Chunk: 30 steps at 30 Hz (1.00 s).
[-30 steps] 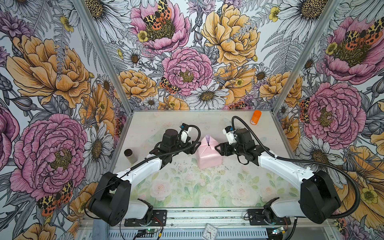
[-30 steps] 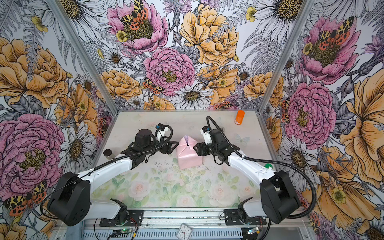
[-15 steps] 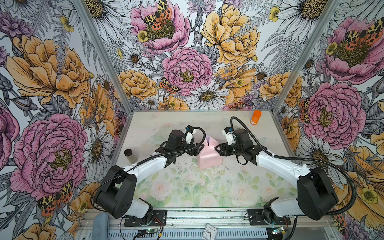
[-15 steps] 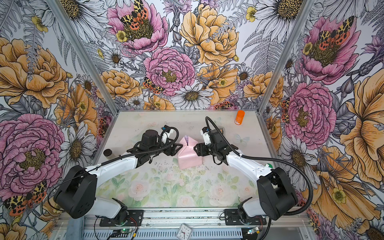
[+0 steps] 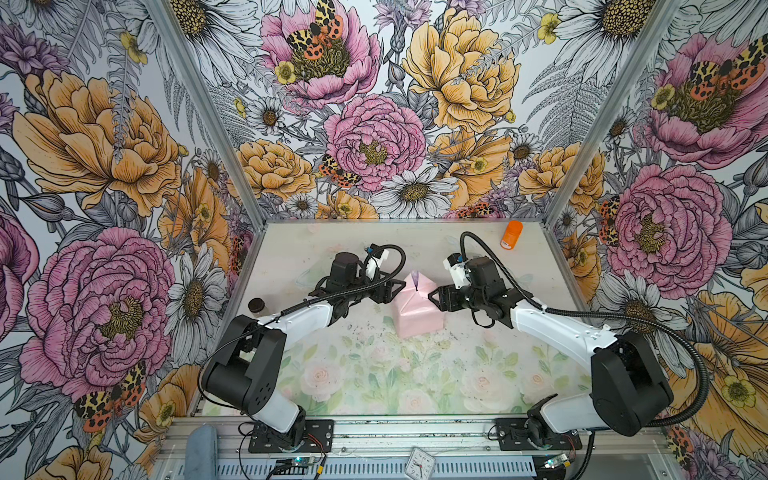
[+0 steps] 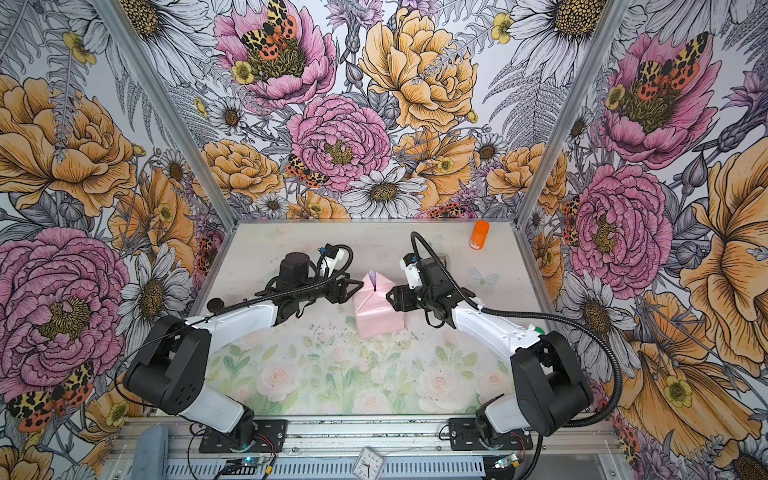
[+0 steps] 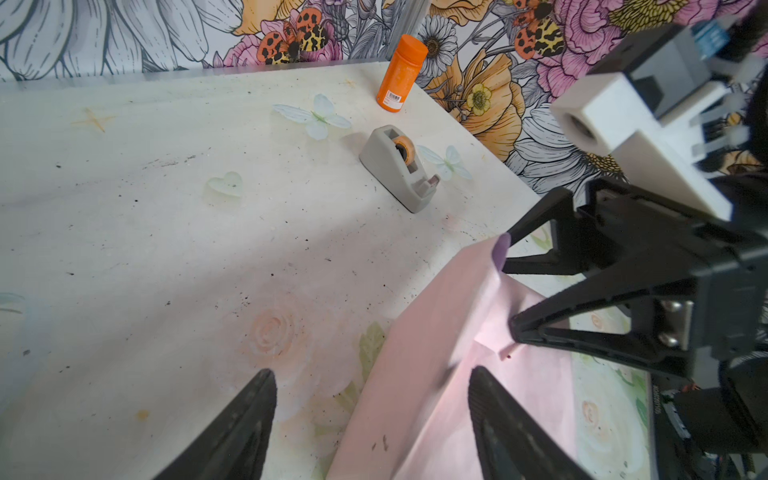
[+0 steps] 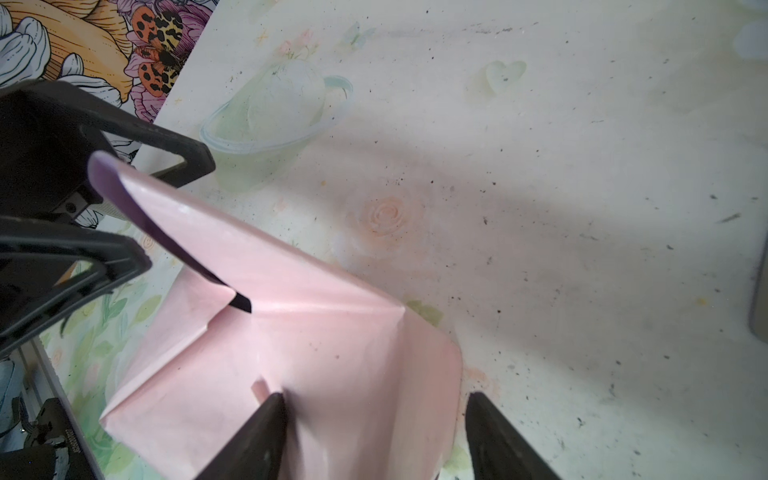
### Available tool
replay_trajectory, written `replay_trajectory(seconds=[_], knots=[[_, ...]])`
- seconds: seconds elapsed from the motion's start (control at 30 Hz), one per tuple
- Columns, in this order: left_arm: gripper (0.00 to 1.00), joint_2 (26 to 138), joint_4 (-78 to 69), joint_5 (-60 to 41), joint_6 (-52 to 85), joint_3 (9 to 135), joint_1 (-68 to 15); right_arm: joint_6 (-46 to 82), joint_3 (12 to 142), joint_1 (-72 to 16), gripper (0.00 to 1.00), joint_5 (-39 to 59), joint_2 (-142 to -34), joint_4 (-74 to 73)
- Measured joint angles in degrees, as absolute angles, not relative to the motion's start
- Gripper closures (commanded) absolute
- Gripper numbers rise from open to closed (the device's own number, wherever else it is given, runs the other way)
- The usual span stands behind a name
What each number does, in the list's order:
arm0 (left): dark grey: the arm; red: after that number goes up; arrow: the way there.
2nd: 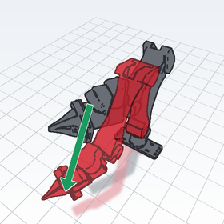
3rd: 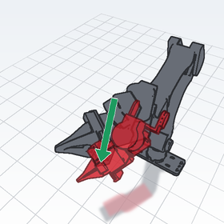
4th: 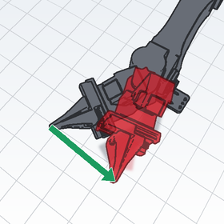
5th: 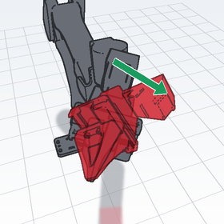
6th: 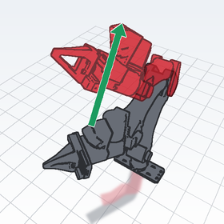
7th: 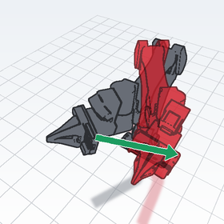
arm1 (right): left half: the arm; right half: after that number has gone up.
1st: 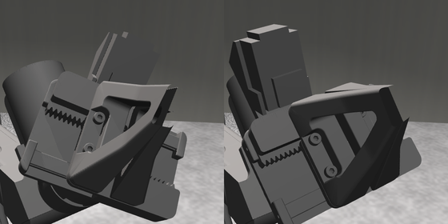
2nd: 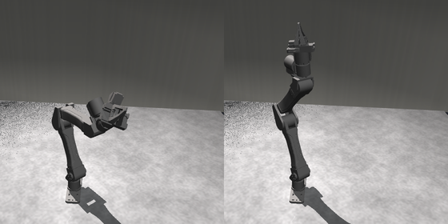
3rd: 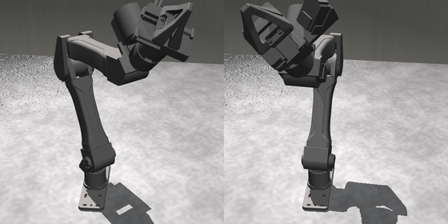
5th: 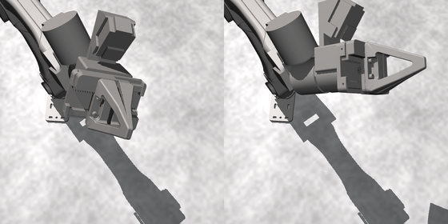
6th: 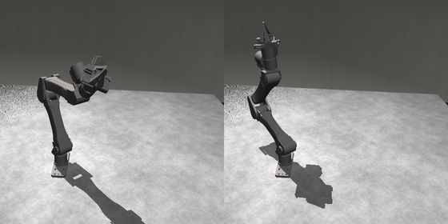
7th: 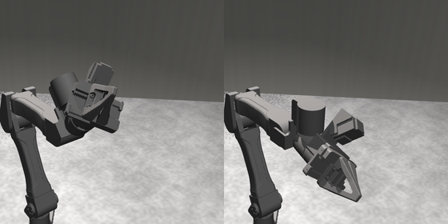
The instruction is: Wrap the gift box in paper
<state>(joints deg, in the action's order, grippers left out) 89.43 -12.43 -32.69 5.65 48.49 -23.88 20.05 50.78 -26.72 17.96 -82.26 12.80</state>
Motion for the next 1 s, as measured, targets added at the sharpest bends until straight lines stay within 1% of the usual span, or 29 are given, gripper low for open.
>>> replay_trajectory(seconds=[0.17, 0.27, 0.47, 0.57, 0.67, 0.77, 0.87, 1.0], knots=[[0.29, 92.8, -14.1, -37.0, 5.4, 48.7, -23.5, 20.1, 50.8, -26.7, 0.31, 18.1, -82.3, 12.8], [0.35, 95.1, -14.1, -38.5, 4.9, 48.8, -23.5, 20.1, 50.8, -26.7, 0.31, 18.2, -82.3, 12.8], [0.41, 97.4, -14.5, -41.4, 3.6, 50.5, -23.5, 20.1, 50.8, -26.7, 0.31, 18.3, -82.3, 12.8], [0.49, 98.2, -14.8, -42.4, 2.9, 51.0, -23.5, 20.1, 50.8, -26.7, 0.31, 18.3, -82.3, 12.8], [0.53, 98.7, -15.0, -43.4, 2.5, 51.5, -23.5, 20.1, 50.8, -26.7, 0.31, 18.3, -82.3, 12.8], [0.62, 98.8, -14.8, -44.2, 2.1, 51.7, -23.8, 20.0, 50.8, -26.7, 0.31, 18.3, -82.3, 12.8], [0.67, 98.8, -14.6, -44.8, 1.0, 51.9, -23.9, 20.0, 50.9, -26.7, 0.31, 18.3, -82.4, 12.8], [0.77, 98.8, -13.4, -45.7, -0.6, 52.6, -24.2, 20.1, 50.9, -26.7, 0.31, 18.3, -82.5, 12.6]])
